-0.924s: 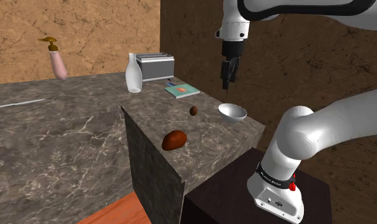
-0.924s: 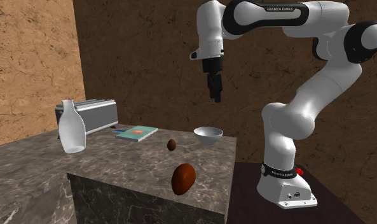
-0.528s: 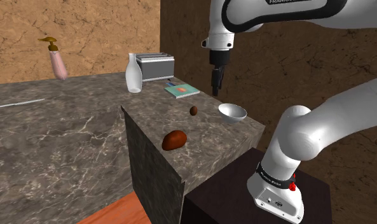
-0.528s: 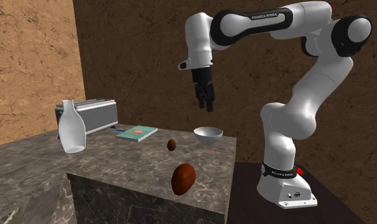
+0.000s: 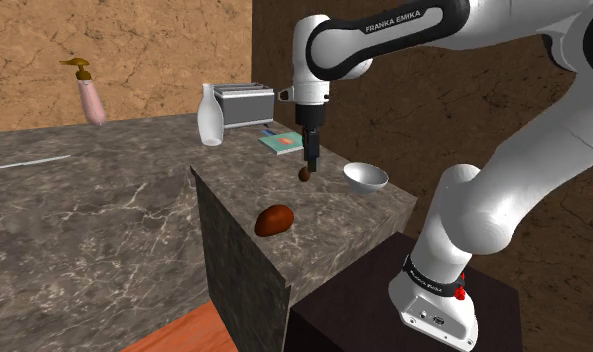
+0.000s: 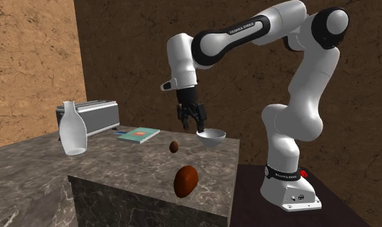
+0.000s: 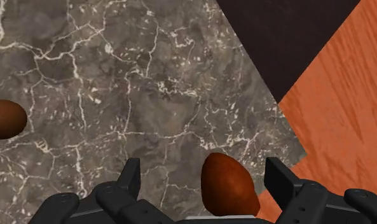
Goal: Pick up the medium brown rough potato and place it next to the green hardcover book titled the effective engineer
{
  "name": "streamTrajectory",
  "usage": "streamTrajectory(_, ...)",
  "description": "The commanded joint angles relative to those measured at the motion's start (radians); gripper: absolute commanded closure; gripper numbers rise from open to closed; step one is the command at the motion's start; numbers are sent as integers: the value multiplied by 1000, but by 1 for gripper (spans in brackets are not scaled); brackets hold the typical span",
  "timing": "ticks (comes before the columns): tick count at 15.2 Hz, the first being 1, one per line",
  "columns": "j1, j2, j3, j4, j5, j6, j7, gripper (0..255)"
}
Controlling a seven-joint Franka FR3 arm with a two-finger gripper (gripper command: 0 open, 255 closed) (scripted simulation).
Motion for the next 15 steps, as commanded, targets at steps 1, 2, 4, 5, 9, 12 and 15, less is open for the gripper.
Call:
streamTrajectory(1, 35, 70, -6, 18, 29, 41, -87, 0)
streamTrajectory(2, 51, 102, -8, 27, 43, 58, -129, 0)
streamTrajectory(4, 83, 166, -8, 46, 74, 89, -213, 0)
streamTrajectory(5, 97, 197, -6, 57, 90, 102, -255, 0)
streamTrajectory(9, 152, 314, 11, 102, 152, 145, -419, 0)
streamTrajectory(12, 177, 370, 27, 126, 184, 161, -502, 0)
streamTrajectory(15, 181, 381, 32, 97, 192, 202, -506, 0)
